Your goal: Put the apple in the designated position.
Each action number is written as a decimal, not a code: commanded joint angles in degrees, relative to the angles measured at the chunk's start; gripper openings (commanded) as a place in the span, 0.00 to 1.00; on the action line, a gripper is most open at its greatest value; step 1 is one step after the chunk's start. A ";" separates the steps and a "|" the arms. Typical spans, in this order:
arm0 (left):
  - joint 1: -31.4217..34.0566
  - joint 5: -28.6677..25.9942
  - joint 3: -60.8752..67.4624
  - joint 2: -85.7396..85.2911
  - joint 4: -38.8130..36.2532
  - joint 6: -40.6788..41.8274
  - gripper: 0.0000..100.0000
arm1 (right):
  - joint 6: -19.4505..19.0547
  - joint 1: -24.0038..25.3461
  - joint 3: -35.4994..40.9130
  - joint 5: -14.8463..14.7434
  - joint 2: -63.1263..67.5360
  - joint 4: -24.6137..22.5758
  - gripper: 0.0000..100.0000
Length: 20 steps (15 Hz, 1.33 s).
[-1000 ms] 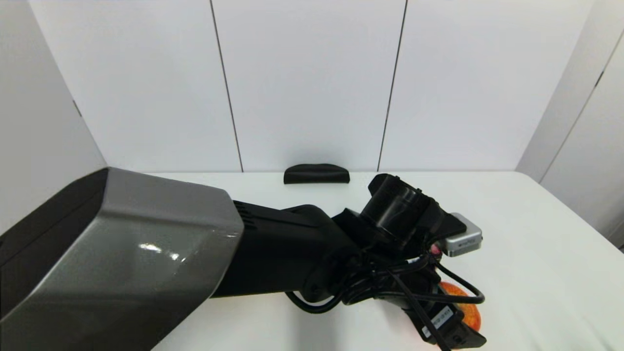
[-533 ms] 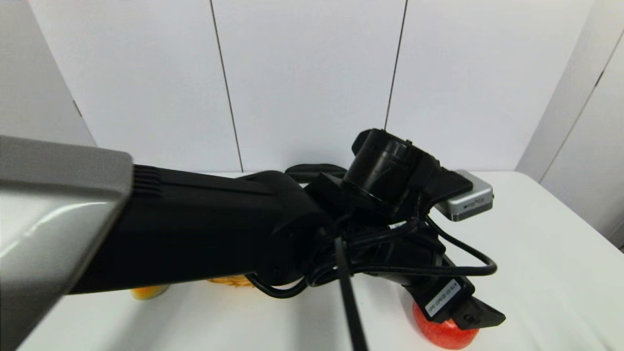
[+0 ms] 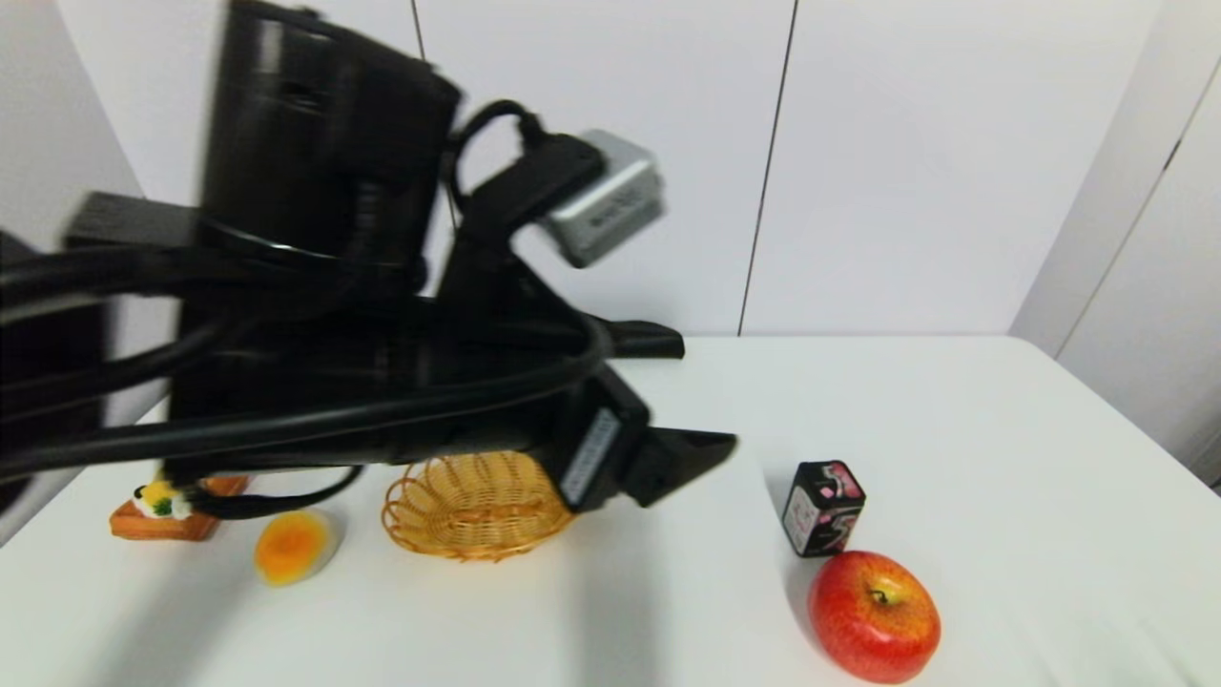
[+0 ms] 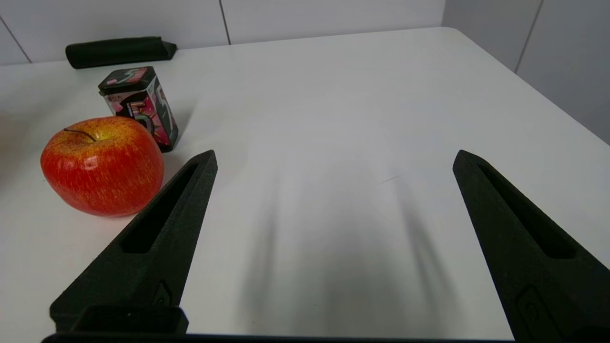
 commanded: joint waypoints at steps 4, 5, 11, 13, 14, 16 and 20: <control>41.52 2.32 44.03 -41.66 -22.12 9.16 1.00 | 0.01 0.01 0.70 -0.08 0.02 -0.03 1.00; 44.60 2.23 49.04 -46.32 -22.74 8.02 1.00 | 0.01 -0.08 0.70 0.01 0.02 -0.03 1.00; 51.63 2.32 70.22 -71.80 -20.28 1.51 1.00 | 0.01 0.01 0.70 0.01 0.02 -0.03 1.00; 52.15 2.14 72.33 -80.94 -12.63 0.99 1.00 | 0.01 0.01 0.70 0.01 0.02 -0.03 1.00; 52.07 1.62 72.33 -86.48 -6.12 0.64 1.00 | 0.01 0.01 0.70 -0.08 0.02 -0.03 1.00; 52.07 1.18 71.89 -89.38 -5.07 -2.62 1.00 | 0.01 0.01 0.70 0.01 0.02 -0.03 1.00; 51.98 1.70 72.33 -89.47 -6.04 -6.22 1.00 | 0.01 0.01 0.70 -0.08 0.02 -0.03 1.00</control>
